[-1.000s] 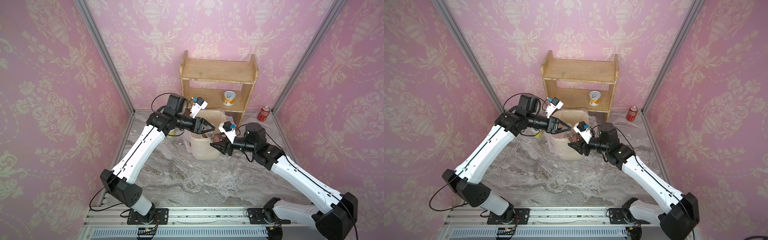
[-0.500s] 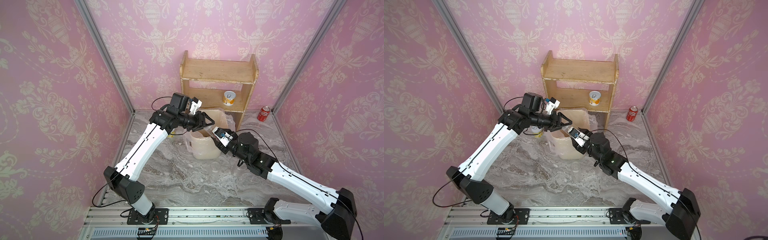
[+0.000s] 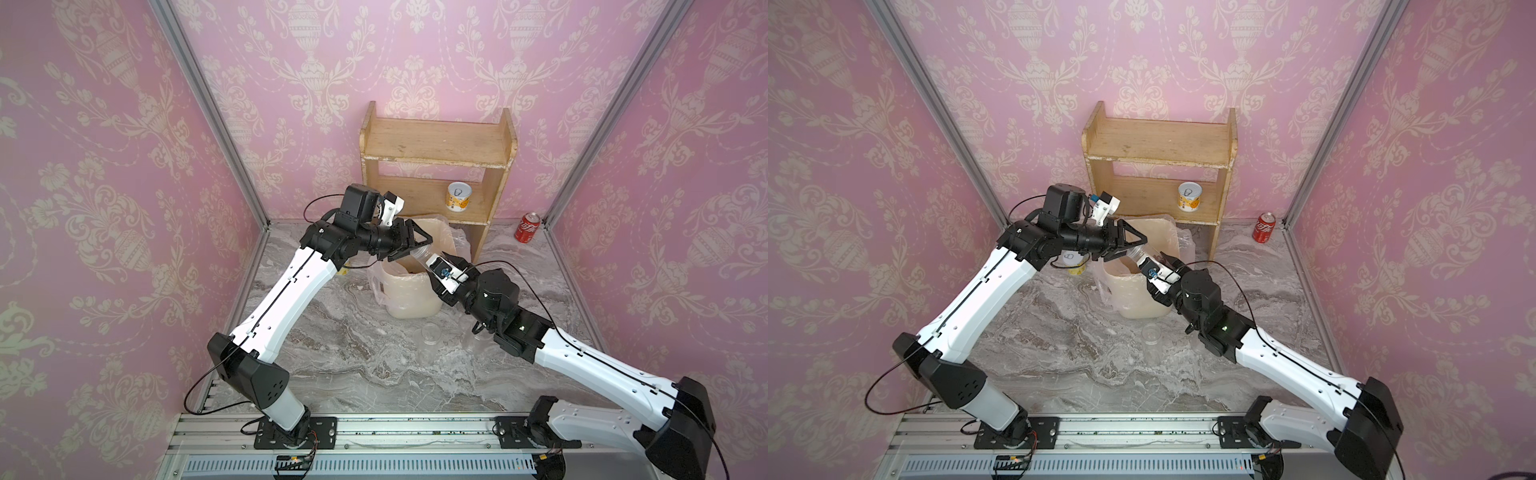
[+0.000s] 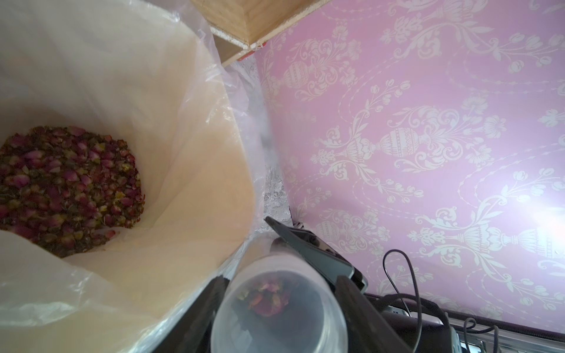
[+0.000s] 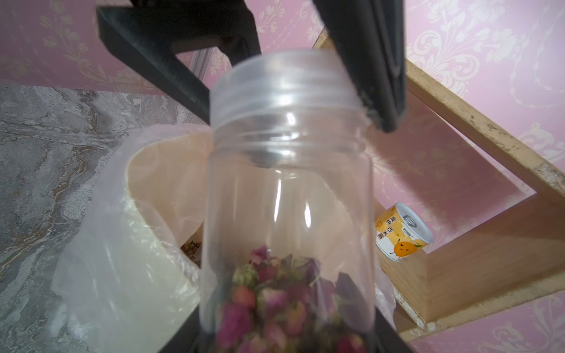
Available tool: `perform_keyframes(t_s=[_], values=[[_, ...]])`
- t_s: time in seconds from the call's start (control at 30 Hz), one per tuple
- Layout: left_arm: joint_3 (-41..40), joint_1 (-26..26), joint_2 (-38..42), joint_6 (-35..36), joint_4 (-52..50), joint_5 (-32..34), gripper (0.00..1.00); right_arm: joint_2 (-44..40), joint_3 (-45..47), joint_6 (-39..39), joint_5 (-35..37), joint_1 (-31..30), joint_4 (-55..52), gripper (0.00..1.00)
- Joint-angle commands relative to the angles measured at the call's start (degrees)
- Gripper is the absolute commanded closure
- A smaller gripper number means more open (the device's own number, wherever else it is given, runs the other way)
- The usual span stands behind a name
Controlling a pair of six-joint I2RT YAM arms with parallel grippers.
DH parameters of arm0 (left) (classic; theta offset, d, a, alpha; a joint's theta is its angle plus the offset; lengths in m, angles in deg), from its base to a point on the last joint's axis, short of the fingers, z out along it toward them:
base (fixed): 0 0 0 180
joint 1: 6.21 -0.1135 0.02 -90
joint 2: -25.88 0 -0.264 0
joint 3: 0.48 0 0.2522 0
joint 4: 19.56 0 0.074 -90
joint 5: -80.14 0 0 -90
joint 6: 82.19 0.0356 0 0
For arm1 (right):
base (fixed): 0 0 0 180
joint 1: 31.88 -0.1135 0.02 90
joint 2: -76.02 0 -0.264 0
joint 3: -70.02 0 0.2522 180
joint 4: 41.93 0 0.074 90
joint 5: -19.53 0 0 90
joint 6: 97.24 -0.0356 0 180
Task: Empty the moldy dried flower tea in the jars
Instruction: Unscrew the lid from the jar.
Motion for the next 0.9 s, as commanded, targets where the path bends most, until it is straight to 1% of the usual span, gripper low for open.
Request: perform_keyframes(t_s=[0.0,0.07,0.17,0.23,0.3,0.33,0.37,0.43,0.47,0.53,0.6,0.7,0.77,0.87], values=[[-2.52,-1.03,2.34,-1.30,10.01,1.89,0.30,-2.72,0.77,-2.59,-5.57,-1.79,0.37,0.96],[-4.32,-1.04,3.12,-1.58,12.64,0.94,0.27,-2.98,0.83,-4.40,-5.79,-1.84,0.06,0.96],[-5.77,-1.03,3.97,-0.20,14.97,-0.61,0.19,-3.14,0.82,-6.77,-5.66,-1.85,-0.47,0.95],[-5.44,-1.21,4.68,3.71,14.98,-0.89,0.15,-3.31,0.89,-8.27,-5.58,-1.81,-1.07,0.95],[-5.17,-2.12,5.92,9.92,14.99,-1.43,0.10,-3.97,1.62,-10.60,-5.98,-1.74,-0.62,0.95],[-5.12,-2.87,6.43,12.32,15.17,-2.47,0.08,-4.34,2.11,-11.75,-6.83,-1.54,-0.42,0.95],[-5.12,-3.95,6.95,15.59,15.97,-5.18,0.06,-4.98,2.37,-13.63,-8.45,-0.89,-0.66,0.95],[-5.75,-6.09,8.00,22.23,17.21,-12.35,0.03,-5.89,2.34,-18.73,-15.34,2.13,-1.99,0.95],[-6.41,-6.97,8.83,26.85,17.47,-17.60,0.01,-6.35,2.54,-22.25,-20.84,4.67,-2.06,0.95],[-8.96,-8.12,10.55,33.80,17.84,-25.78,0.01,-6.94,3.32,-27.74,-31.62,8.90,-0.51,0.94],[-10.82,-8.94,11.50,36.82,18.58,-32.19,0.01,-7.06,3.23,-30.57,-40.33,11.27,-0.18,0.94],[-11.00,-9.54,10.44,36.54,19.56,-36.03,0.01,-6.12,0.25,-31.89,-49.58,12.22,-3.64,0.94],[-11.20,-9.46,9.63,35.53,20.53,-37.20,0.07,-5.05,-1.52,-32.65,-54.96,12.53,-5.58,0.94],[-14.32,-9.37,9.49,29.55,28.35,-38.51,0.09,-3.66,-2.96,-34.09,-59.38,12.88,-6.10,0.94]])
